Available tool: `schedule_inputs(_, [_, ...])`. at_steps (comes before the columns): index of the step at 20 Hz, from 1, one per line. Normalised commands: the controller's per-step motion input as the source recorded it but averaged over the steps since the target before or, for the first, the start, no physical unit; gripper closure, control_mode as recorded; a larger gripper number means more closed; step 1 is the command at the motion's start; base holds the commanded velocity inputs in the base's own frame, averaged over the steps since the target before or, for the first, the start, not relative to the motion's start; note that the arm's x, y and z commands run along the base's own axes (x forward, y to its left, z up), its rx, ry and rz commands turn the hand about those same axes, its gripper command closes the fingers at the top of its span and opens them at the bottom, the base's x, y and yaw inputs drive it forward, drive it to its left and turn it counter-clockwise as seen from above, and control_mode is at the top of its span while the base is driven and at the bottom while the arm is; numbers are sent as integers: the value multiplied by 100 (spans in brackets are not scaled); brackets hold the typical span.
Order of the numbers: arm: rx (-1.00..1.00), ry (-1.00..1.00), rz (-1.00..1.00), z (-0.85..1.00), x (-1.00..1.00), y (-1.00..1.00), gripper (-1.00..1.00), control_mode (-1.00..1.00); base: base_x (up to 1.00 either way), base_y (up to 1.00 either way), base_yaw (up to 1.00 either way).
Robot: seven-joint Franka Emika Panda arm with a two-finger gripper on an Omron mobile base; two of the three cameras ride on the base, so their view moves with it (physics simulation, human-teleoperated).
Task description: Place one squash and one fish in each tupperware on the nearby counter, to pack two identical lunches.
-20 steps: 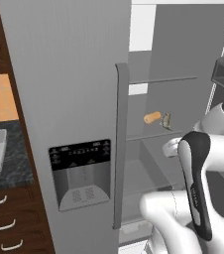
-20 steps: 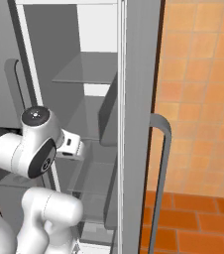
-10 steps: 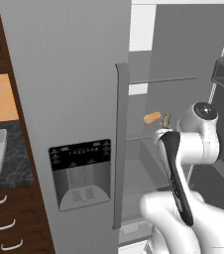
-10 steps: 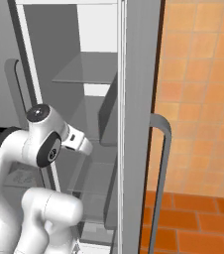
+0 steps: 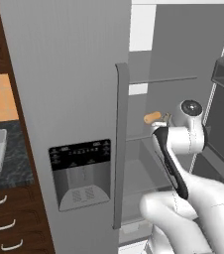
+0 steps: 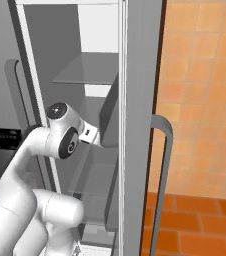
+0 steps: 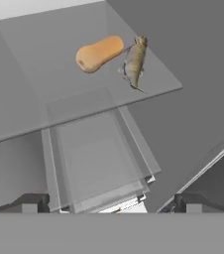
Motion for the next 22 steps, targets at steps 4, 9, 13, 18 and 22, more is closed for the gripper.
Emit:
schedule_inputs(4, [0,0,0,-24,77,-22,-100,-100,0,0,0])
schedule_inputs(9, [0,0,-1,-14,71,-32,-100,-100,0,0,0])
schedule_inputs(13, [0,0,-3,-19,71,-13,-100,-100,0,0,0])
schedule_inputs(18, [0,0,-1,-19,51,-34,-100,-100,0,0,0])
schedule_inputs(22, [0,0,-1,-17,53,-26,-100,-100,0,0,0])
